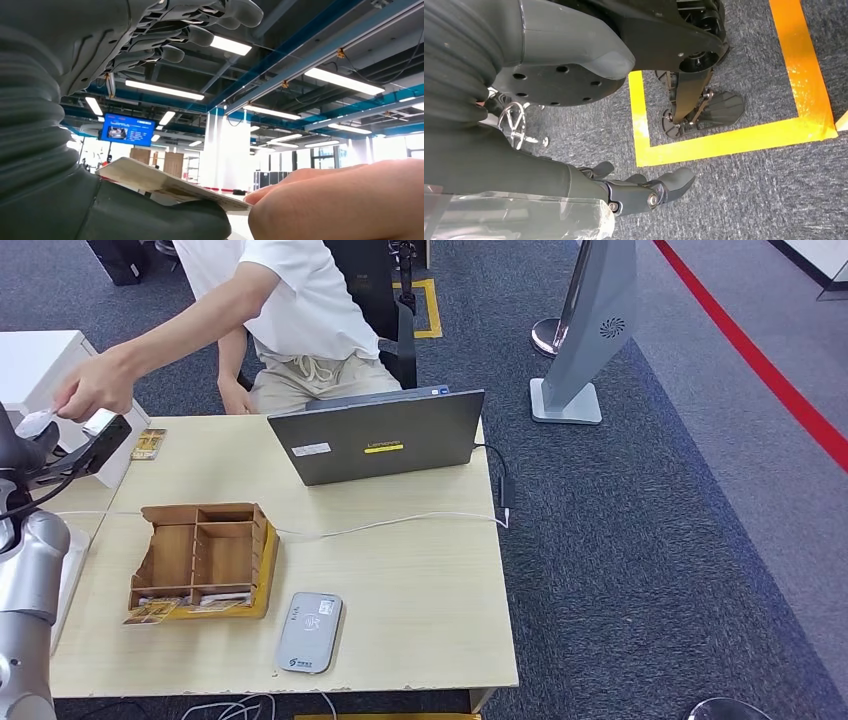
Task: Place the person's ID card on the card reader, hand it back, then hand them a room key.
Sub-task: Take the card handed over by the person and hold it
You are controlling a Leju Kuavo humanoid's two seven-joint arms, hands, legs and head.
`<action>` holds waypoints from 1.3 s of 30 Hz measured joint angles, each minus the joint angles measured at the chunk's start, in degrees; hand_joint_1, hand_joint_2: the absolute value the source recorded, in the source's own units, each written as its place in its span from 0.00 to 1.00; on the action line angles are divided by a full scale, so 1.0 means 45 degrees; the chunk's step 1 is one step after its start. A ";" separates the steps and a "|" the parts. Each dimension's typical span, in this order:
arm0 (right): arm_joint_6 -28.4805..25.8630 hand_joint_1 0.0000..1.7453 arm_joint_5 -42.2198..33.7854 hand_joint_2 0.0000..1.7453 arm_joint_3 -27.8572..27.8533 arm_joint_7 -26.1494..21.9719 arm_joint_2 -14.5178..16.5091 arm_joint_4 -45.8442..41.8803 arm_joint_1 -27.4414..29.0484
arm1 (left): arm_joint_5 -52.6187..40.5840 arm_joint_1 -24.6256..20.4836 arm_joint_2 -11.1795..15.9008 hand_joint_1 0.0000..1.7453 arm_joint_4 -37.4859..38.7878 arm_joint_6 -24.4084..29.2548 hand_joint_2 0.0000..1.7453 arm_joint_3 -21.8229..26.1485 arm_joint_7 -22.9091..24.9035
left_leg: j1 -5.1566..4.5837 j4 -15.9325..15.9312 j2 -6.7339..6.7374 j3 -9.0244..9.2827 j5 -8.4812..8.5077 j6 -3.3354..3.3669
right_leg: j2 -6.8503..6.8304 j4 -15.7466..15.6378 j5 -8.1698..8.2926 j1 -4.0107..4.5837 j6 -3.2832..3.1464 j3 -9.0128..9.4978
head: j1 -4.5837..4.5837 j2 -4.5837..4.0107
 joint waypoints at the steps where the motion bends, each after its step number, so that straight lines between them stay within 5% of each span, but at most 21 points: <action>1: 0.0007 0.00 0.0000 1.00 0.0000 -0.0002 -0.0001 0.0001 0.0000 | 0.0008 0.0000 -0.0001 0.00 0.0001 -0.0005 1.00 -0.0019 -0.0010 | 0.0000 0.0000 0.0000 -0.0001 0.0000 0.0000 | 0.0000 0.0000 0.0000 0.0000 0.0000 0.0000 | 0.0000 0.0000; 5: 0.0011 0.00 0.0001 1.00 0.0000 -0.0006 -0.0001 0.0004 0.0001 | 0.0028 0.0000 -0.0001 1.00 0.0007 -0.0095 1.00 -0.0098 -0.0072 | -0.0001 0.0000 0.0000 -0.0005 0.0000 0.0000 | 0.0000 0.0000 0.0000 0.0000 0.0000 -0.0003 | 0.0002 0.0000; 30: 0.0027 0.00 0.0030 1.00 -0.0006 -0.0115 -0.0001 0.0011 0.0062 | 0.0781 -0.0017 -0.0408 1.00 0.0056 -0.0970 1.00 -0.0556 -0.0101 | -0.0002 0.0001 0.0002 -0.0008 0.0000 0.0000 | 0.0001 0.0000 0.0001 -0.0001 0.0000 -0.0013 | 0.0002 0.0000; 35: -0.0010 0.00 0.0102 1.00 -0.0077 -0.0135 -0.0001 0.0011 0.0078 | 0.1324 0.0224 -0.0822 1.00 -0.0404 -0.0745 1.00 -0.0810 -0.0681 | -0.0006 0.0002 -0.0012 -0.0015 0.0000 0.0001 | -0.0009 -0.0001 0.0001 -0.0001 0.0000 -0.0013 | 0.0001 0.0000; 39: -0.0158 0.00 0.0007 1.00 -0.0247 -0.0157 -0.0001 0.0011 0.0139 | 0.2263 0.1261 -0.1560 1.00 -0.2328 -0.1197 1.00 -0.1457 -0.1623 | -0.0017 0.0004 -0.0019 -0.0021 -0.0004 0.0005 | -0.0017 -0.0007 -0.0003 -0.0006 0.0006 -0.0014 | -0.0013 0.0000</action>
